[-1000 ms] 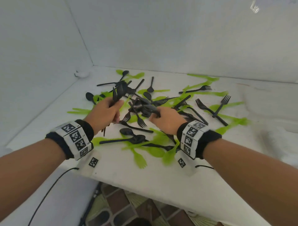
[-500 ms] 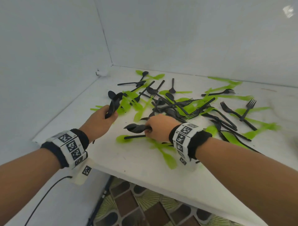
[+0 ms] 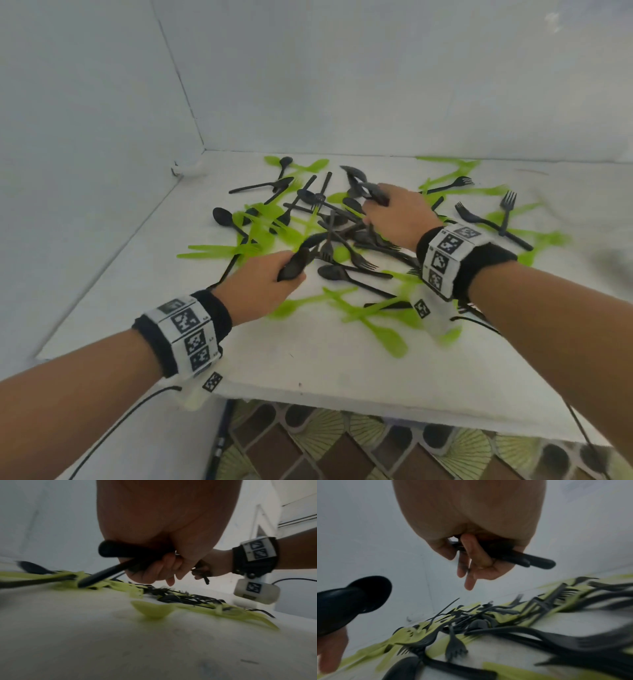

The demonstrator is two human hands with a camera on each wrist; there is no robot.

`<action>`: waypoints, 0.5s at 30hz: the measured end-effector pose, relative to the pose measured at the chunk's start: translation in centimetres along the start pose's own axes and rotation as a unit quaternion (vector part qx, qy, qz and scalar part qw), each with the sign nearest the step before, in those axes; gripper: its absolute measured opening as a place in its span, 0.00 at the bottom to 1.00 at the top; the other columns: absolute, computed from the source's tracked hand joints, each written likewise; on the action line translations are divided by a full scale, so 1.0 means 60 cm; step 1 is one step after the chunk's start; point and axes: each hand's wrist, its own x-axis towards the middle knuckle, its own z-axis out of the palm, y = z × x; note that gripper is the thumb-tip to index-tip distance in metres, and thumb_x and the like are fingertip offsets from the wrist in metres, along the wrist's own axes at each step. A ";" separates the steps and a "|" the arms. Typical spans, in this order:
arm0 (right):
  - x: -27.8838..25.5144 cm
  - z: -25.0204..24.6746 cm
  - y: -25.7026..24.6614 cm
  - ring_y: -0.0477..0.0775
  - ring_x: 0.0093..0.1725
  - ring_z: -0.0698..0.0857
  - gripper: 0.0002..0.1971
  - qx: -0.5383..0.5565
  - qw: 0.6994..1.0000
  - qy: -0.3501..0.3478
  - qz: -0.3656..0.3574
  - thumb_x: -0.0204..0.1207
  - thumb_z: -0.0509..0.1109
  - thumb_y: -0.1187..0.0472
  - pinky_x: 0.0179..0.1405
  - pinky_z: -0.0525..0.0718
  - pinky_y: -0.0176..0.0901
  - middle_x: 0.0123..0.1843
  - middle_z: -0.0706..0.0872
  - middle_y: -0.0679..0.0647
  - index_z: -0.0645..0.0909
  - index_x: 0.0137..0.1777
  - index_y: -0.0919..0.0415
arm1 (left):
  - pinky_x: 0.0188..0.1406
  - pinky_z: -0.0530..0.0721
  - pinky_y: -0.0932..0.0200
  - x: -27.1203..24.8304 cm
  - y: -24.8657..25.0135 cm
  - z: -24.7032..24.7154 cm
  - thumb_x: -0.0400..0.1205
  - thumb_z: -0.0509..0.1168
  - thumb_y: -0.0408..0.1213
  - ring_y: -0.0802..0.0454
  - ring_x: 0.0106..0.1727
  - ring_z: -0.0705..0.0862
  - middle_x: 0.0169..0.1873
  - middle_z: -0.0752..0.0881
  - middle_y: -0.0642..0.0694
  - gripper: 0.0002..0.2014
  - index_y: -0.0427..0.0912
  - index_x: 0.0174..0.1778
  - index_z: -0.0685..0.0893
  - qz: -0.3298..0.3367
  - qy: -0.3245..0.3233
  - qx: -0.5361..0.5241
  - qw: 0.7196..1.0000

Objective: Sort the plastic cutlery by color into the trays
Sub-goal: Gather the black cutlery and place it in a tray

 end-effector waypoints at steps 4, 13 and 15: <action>-0.012 -0.018 0.039 0.57 0.43 0.87 0.11 0.015 0.997 0.067 0.038 0.83 0.66 0.48 0.44 0.87 0.52 0.44 0.88 0.51 0.79 0.61 0.50 | 0.36 0.74 0.53 0.028 0.043 0.038 0.87 0.63 0.43 0.47 0.40 0.82 0.39 0.85 0.49 0.04 0.48 0.50 0.80 0.114 -0.069 0.080 0.988; -0.042 -0.004 0.090 0.60 0.49 0.87 0.11 -0.127 0.987 -0.036 0.093 0.82 0.68 0.51 0.47 0.83 0.49 0.45 0.88 0.54 0.82 0.55 0.58 | 0.42 0.78 0.51 0.077 0.150 0.105 0.88 0.57 0.52 0.40 0.44 0.81 0.42 0.82 0.44 0.15 0.42 0.55 0.74 0.097 -0.188 0.236 0.948; -0.045 -0.002 0.099 0.61 0.50 0.85 0.11 -0.130 0.987 -0.036 0.091 0.83 0.68 0.50 0.48 0.81 0.48 0.45 0.86 0.54 0.81 0.53 0.57 | 0.41 0.76 0.53 0.087 0.149 0.107 0.88 0.59 0.52 0.42 0.43 0.79 0.37 0.77 0.49 0.13 0.44 0.51 0.72 0.081 -0.188 0.228 0.952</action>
